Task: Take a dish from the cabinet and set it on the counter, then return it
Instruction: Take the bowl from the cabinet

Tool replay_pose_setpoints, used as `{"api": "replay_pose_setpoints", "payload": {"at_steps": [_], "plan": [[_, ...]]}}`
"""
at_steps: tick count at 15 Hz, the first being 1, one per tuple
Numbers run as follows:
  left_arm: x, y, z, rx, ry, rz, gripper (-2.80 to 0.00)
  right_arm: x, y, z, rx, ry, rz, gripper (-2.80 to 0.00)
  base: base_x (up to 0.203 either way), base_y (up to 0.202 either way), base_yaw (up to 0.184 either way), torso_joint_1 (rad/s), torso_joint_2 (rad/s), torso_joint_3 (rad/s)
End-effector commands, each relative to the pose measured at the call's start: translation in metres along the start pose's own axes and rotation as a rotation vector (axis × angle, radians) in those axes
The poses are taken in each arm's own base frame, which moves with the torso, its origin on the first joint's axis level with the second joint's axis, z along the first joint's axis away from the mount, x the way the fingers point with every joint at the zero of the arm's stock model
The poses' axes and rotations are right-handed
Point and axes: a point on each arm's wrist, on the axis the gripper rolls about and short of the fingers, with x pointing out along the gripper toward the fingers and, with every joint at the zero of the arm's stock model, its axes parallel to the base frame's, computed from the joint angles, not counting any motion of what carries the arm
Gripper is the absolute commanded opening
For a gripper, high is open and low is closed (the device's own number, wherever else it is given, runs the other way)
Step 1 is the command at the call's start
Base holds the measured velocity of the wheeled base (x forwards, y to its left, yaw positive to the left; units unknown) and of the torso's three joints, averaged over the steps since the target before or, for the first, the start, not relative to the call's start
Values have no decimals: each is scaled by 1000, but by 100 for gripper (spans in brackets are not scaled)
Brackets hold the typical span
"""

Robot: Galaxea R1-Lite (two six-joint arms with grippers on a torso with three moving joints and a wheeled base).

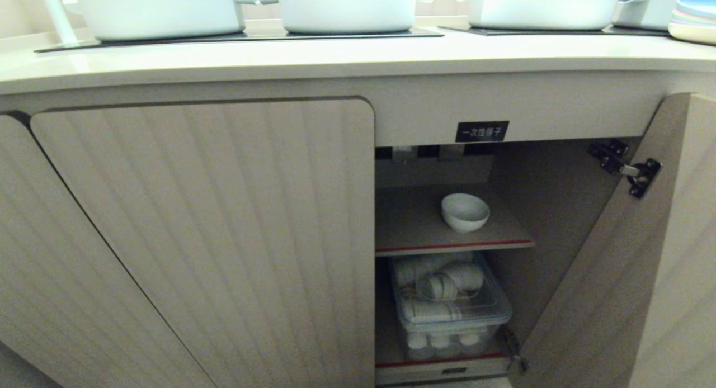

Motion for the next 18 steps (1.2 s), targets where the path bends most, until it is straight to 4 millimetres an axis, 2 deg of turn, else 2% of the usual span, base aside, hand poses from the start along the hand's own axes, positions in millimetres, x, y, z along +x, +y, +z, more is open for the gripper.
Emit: {"api": "replay_pose_setpoints", "payload": {"at_steps": [1,18], "plan": [[0,0,0,0,0,0,-280,0,0,0,-1,1,1,-280,0,0,0,0,0,0],[0,0,0,2,0,1,-280,0,0,0,-1,1,1,-280,0,0,0,0,0,0]]}}
